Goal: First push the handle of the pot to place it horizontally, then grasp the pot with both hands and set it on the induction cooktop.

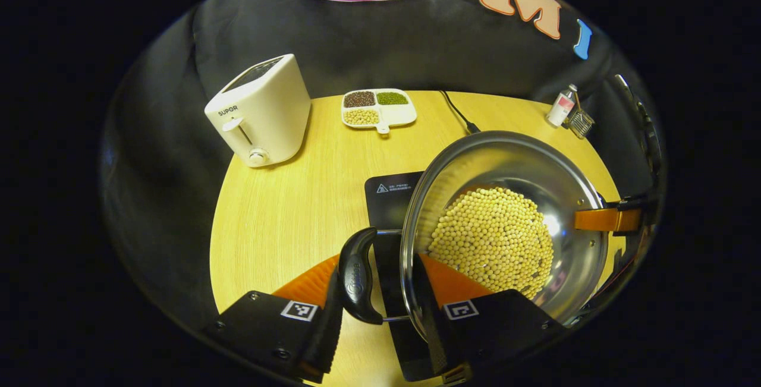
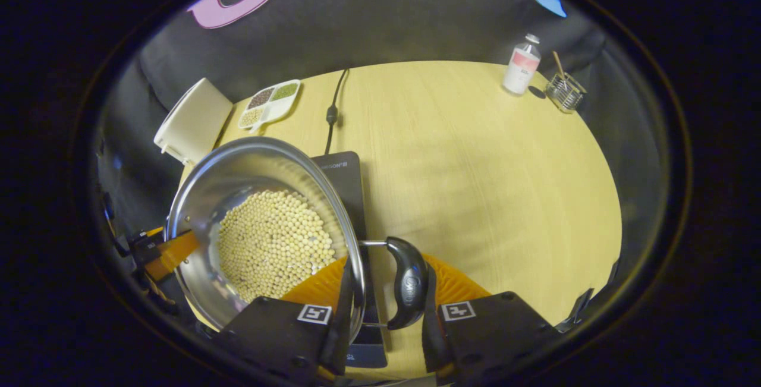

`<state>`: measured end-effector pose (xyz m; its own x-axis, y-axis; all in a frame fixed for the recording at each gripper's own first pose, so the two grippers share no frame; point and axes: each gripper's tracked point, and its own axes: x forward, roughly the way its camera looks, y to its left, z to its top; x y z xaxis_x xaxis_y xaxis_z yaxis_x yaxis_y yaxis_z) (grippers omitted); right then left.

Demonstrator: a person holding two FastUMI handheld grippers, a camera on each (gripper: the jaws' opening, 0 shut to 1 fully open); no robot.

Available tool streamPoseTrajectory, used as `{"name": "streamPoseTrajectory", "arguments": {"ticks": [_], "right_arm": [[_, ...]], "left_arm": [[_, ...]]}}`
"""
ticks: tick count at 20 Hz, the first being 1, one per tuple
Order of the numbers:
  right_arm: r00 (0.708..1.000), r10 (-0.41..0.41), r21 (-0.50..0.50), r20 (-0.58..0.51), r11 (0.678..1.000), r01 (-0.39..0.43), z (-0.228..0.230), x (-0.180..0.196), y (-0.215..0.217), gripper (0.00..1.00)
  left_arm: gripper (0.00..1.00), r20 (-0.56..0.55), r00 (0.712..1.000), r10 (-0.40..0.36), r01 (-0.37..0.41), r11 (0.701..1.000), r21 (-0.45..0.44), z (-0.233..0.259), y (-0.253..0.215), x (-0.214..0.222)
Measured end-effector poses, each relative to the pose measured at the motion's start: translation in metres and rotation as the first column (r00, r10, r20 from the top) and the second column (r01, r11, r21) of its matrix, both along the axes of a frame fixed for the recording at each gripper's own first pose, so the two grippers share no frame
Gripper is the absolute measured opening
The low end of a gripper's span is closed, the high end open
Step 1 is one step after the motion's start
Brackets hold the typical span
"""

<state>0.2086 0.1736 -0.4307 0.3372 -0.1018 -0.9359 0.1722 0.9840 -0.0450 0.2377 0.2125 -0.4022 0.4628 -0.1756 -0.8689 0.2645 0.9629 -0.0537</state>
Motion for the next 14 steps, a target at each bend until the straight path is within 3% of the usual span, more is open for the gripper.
{"name": "streamPoseTrajectory", "arguments": {"ticks": [2, 3, 4, 6, 9, 11, 14], "right_arm": [[0.999, -0.010, 0.031, 0.033, 0.999, 0.009, 0.003, 0.005, 0.002, 0.50], [0.999, -0.034, 0.057, 0.037, 0.998, 0.032, 0.005, 0.005, 0.003, 0.56], [0.998, -0.052, 0.077, 0.036, 0.996, 0.049, 0.004, 0.004, 0.003, 0.56], [0.998, -0.051, 0.081, 0.043, 0.996, 0.048, 0.007, -0.002, -0.004, 0.70], [0.993, -0.066, 0.101, 0.100, 0.993, 0.056, 0.019, -0.002, -0.012, 1.00], [0.989, -0.073, 0.150, 0.132, 0.987, 0.053, 0.028, -0.001, -0.010, 0.94], [0.979, -0.054, 0.188, 0.195, 0.982, 0.016, 0.054, -0.004, -0.020, 0.94]], "left_arm": [[0.66, 0.006, 1.000, 0.020, -0.020, 1.000, 0.006, 0.001, 0.003, -0.002], [0.70, 0.020, 1.000, 0.022, -0.022, 1.000, 0.021, 0.002, 0.004, -0.003], [0.71, 0.038, 0.999, 0.014, -0.015, 0.999, 0.044, 0.003, 0.006, -0.003], [0.75, 0.069, 0.998, 0.003, -0.009, 0.997, 0.077, 0.008, 0.008, -0.005], [0.81, 0.148, 0.989, 0.022, -0.036, 0.995, 0.094, 0.030, 0.011, -0.001], [0.87, 0.204, 0.978, 0.036, -0.064, 0.989, 0.133, 0.049, 0.021, -0.002], [0.87, 0.278, 0.958, 0.073, -0.116, 0.983, 0.139, 0.082, 0.016, -0.012]]}}
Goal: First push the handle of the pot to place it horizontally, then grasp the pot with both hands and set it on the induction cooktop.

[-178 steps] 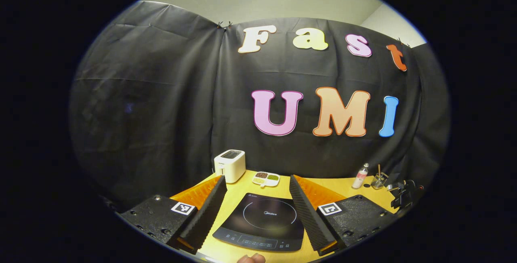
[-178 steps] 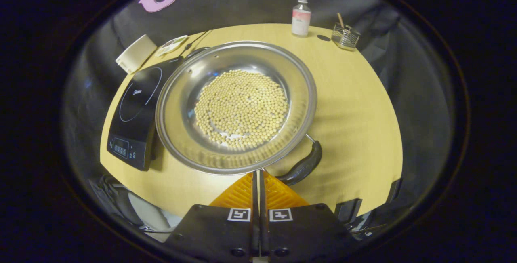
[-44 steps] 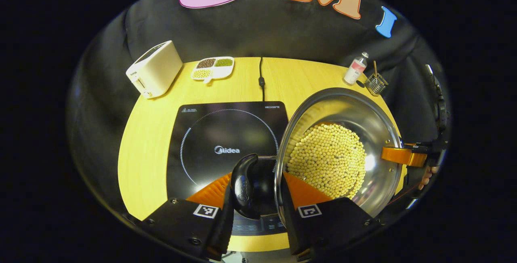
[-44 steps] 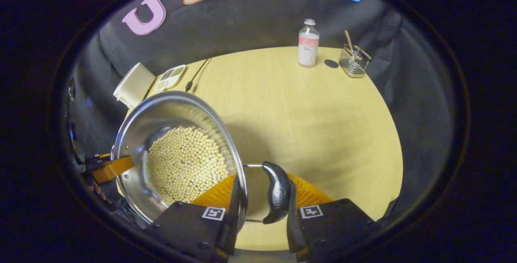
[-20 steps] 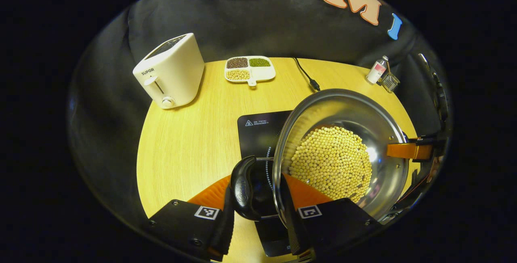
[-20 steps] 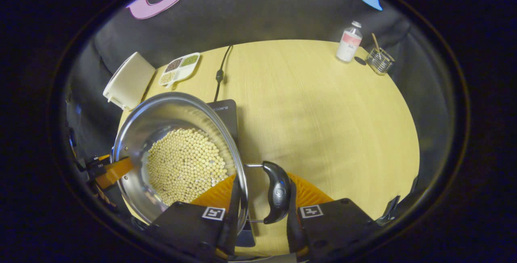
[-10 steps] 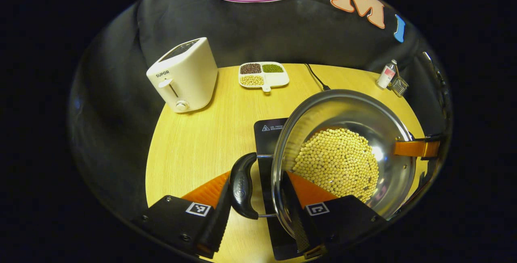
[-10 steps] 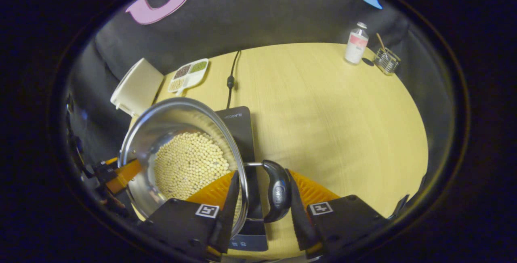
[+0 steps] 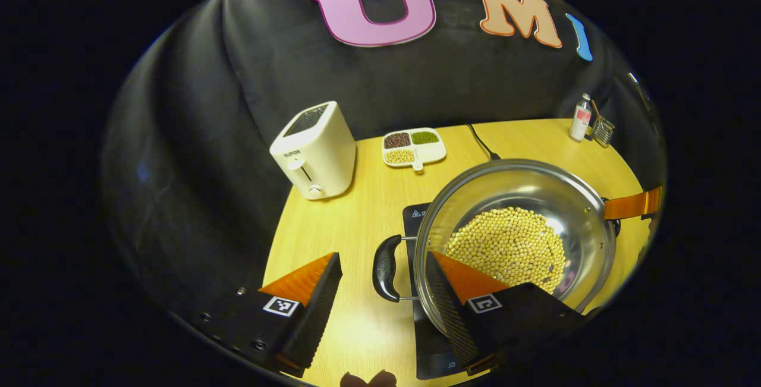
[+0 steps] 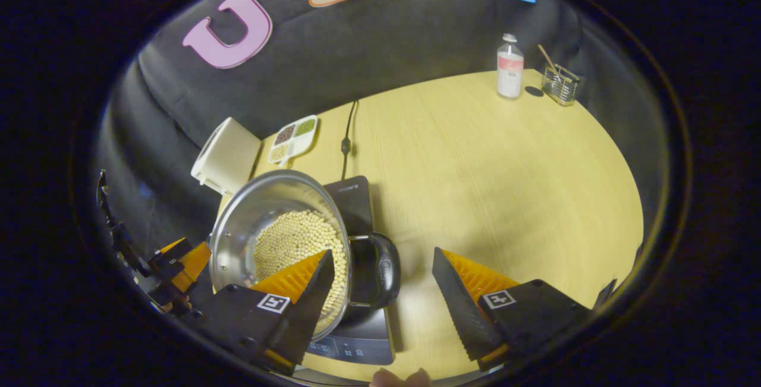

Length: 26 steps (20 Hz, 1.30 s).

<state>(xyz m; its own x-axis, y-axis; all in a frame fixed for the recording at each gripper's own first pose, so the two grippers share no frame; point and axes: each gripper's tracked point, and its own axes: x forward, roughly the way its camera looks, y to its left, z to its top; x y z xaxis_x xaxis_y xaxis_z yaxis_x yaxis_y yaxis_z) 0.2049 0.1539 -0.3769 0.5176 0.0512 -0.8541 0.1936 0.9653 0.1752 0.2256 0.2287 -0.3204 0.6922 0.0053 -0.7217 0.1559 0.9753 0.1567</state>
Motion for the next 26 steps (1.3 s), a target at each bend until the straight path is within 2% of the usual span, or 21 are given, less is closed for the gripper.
{"name": "streamPoseTrajectory", "arguments": {"ticks": [1, 2, 4, 5, 6, 10, 11, 12, 13, 15, 16, 17, 19, 20, 21, 22, 23, 24, 26], "right_arm": [[1.000, 0.010, 0.011, 0.019, 1.000, -0.011, 0.010, -0.003, -0.007, 1.00], [0.999, 0.012, 0.024, 0.048, 1.000, -0.014, 0.023, -0.006, -0.016, 0.94], [0.994, 0.002, 0.056, 0.114, 0.998, -0.008, 0.051, -0.015, -0.037, 0.94], [0.988, 0.003, 0.065, 0.153, 0.998, -0.013, 0.067, -0.020, -0.049, 1.00], [0.981, 0.008, 0.058, 0.194, 0.998, -0.020, 0.082, -0.027, -0.063, 0.93], [0.927, 0.070, 0.001, 0.368, 0.997, -0.076, 0.135, -0.051, -0.106, 0.92], [0.917, 0.084, -0.005, 0.390, 0.996, -0.090, 0.144, -0.059, -0.112, 1.00], [0.909, 0.091, -0.007, 0.407, 0.995, -0.096, 0.151, -0.067, -0.118, 1.00], [0.905, 0.087, -0.006, 0.416, 0.996, -0.093, 0.156, -0.073, -0.123, 0.92], [0.889, 0.072, 0.014, 0.453, 0.996, -0.087, 0.177, -0.083, -0.132, 0.92], [0.874, 0.070, 0.007, 0.481, 0.997, -0.083, 0.191, -0.086, -0.139, 1.00], [0.854, 0.070, -0.007, 0.516, 0.997, -0.077, 0.203, -0.087, -0.146, 0.92], [0.800, 0.076, -0.030, 0.595, 0.997, -0.073, 0.234, -0.086, -0.153, 0.92], [0.777, 0.083, -0.050, 0.624, 0.997, -0.067, 0.248, -0.086, -0.157, 0.92], [0.760, 0.092, -0.074, 0.643, 0.996, -0.057, 0.256, -0.091, -0.162, 0.92], [0.742, 0.096, -0.096, 0.664, 0.994, -0.043, 0.269, -0.096, -0.167, 0.92], [0.725, 0.099, -0.115, 0.682, 0.993, -0.028, 0.280, -0.100, -0.170, 0.92], [0.703, 0.105, -0.127, 0.703, 0.992, -0.020, 0.294, -0.108, -0.170, 0.92], [0.623, 0.125, -0.165, 0.773, 0.986, 0.007, 0.326, -0.121, -0.166, 0.92]], "left_arm": [[0.87, 0.020, 1.000, 0.016, -0.016, 1.000, -0.006, 0.012, -0.006, -0.006], [0.87, 0.038, 0.999, 0.033, -0.033, 0.999, -0.017, 0.024, -0.014, -0.015], [0.87, 0.090, 0.994, 0.068, -0.063, 0.997, -0.054, 0.053, -0.036, -0.030], [0.87, 0.123, 0.989, 0.084, -0.075, 0.994, -0.077, 0.069, -0.050, -0.038], [0.87, 0.153, 0.983, 0.099, -0.084, 0.991, -0.099, 0.084, -0.064, -0.049], [0.87, 0.254, 0.960, 0.116, -0.074, 0.983, -0.168, 0.142, -0.119, -0.092], [0.87, 0.272, 0.954, 0.125, -0.076, 0.980, -0.182, 0.155, -0.129, -0.102], [0.87, 0.290, 0.948, 0.135, -0.080, 0.978, -0.195, 0.167, -0.138, -0.114], [0.87, 0.306, 0.942, 0.140, -0.079, 0.976, -0.203, 0.179, -0.146, -0.122], [0.87, 0.349, 0.928, 0.133, -0.066, 0.978, -0.198, 0.203, -0.157, -0.134], [0.87, 0.375, 0.918, 0.128, -0.057, 0.980, -0.193, 0.215, -0.161, -0.137], [0.87, 0.406, 0.906, 0.122, -0.047, 0.981, -0.190, 0.229, -0.166, -0.139], [0.86, 0.467, 0.879, 0.096, -0.009, 0.983, -0.183, 0.255, -0.181, -0.140], [0.89, 0.496, 0.865, 0.078, 0.011, 0.985, -0.174, 0.261, -0.189, -0.144], [0.86, 0.527, 0.848, 0.064, 0.032, 0.985, -0.172, 0.272, -0.197, -0.147], [0.89, 0.558, 0.828, 0.051, 0.056, 0.983, -0.173, 0.284, -0.206, -0.149], [0.86, 0.590, 0.807, 0.041, 0.082, 0.980, -0.180, 0.297, -0.215, -0.151], [0.89, 0.610, 0.792, 0.033, 0.104, 0.977, -0.188, 0.307, -0.221, -0.155], [0.82, 0.638, 0.770, 0.018, 0.147, 0.968, -0.205, 0.318, -0.232, -0.163]]}}
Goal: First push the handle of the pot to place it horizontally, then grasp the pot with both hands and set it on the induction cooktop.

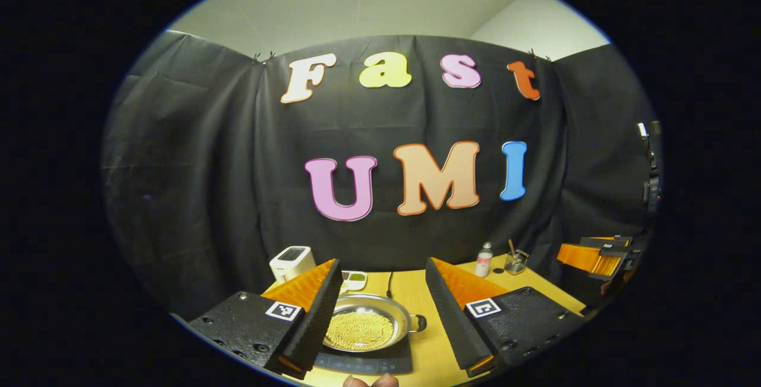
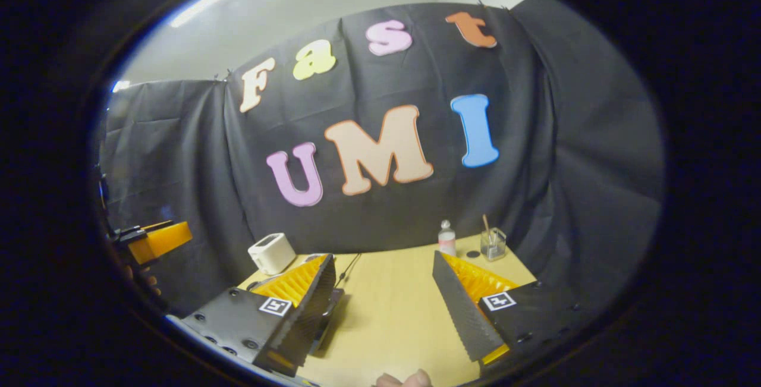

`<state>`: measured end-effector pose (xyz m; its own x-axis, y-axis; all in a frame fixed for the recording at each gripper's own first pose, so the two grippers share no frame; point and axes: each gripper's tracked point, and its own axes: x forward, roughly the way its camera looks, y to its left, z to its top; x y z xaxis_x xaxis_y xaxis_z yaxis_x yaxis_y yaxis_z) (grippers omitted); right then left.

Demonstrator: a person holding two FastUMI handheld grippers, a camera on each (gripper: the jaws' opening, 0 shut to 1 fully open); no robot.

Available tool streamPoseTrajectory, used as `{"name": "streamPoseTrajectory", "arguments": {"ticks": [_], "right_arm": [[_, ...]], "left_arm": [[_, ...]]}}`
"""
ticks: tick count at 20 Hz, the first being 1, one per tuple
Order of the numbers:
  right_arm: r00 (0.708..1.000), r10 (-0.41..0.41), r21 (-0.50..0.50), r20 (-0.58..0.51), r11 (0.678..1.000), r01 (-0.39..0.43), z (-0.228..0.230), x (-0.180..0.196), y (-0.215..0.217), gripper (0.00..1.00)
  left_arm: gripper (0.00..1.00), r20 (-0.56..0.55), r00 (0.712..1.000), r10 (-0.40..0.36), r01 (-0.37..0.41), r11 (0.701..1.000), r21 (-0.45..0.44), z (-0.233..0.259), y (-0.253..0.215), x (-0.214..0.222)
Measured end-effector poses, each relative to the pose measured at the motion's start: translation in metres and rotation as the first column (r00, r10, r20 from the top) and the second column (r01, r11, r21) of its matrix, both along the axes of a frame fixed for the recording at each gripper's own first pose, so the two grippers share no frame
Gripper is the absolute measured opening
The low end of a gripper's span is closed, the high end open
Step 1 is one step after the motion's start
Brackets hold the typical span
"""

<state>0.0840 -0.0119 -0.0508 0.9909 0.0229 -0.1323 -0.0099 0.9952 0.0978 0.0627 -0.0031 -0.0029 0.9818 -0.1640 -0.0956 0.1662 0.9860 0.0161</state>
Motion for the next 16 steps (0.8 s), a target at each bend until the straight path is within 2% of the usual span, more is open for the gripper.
{"name": "streamPoseTrajectory", "arguments": {"ticks": [2, 3, 4, 5, 8, 11, 12, 14, 16], "right_arm": [[0.998, -0.012, -0.071, 0.059, 0.997, 0.017, 0.014, -0.015, 0.002, 0.91], [0.998, -0.008, -0.123, 0.068, 0.992, 0.016, 0.014, -0.028, 0.008, 0.91], [0.997, -0.004, -0.174, 0.073, 0.985, 0.017, 0.015, -0.037, 0.012, 0.91], [0.998, -0.003, -0.195, 0.065, 0.981, 0.016, 0.014, -0.042, 0.018, 0.92], [0.998, -0.014, -0.191, 0.066, 0.981, 0.027, 0.013, -0.062, 0.037, 0.92], [0.999, 0.010, -0.234, 0.054, 0.972, 0.003, 0.009, -0.068, 0.053, 0.94], [0.998, 0.013, -0.223, 0.069, 0.975, 0.003, 0.017, -0.067, 0.057, 0.95], [0.996, 0.014, -0.179, 0.093, 0.984, 0.002, 0.030, -0.064, 0.060, 0.97], [0.995, 0.017, -0.179, 0.101, 0.984, 0.002, 0.035, -0.063, 0.051, 1.00]], "left_arm": [[0.86, 0.013, 1.000, -0.016, 0.016, 1.000, 0.002, 0.003, 0.003, -0.012], [0.89, 0.033, 0.999, -0.016, 0.016, 1.000, -0.003, 0.008, 0.006, -0.018], [0.86, 0.049, 0.999, -0.021, 0.021, 1.000, -0.009, 0.012, 0.007, -0.025], [0.89, 0.058, 0.998, -0.031, 0.032, 0.999, -0.011, 0.012, 0.009, -0.034], [0.82, 0.076, 0.996, -0.054, 0.056, 0.998, -0.027, 0.007, 0.016, -0.051], [0.88, 0.076, 0.997, -0.013, 0.014, 1.000, -0.021, 0.008, 0.036, -0.068], [0.86, 0.096, 0.995, -0.010, 0.012, 1.000, -0.021, 0.016, 0.036, -0.071], [0.87, 0.104, 0.994, -0.008, 0.009, 1.000, -0.006, 0.019, 0.036, -0.077], [0.87, 0.103, 0.995, 0.006, -0.007, 1.000, 0.009, 0.020, 0.034, -0.078]]}}
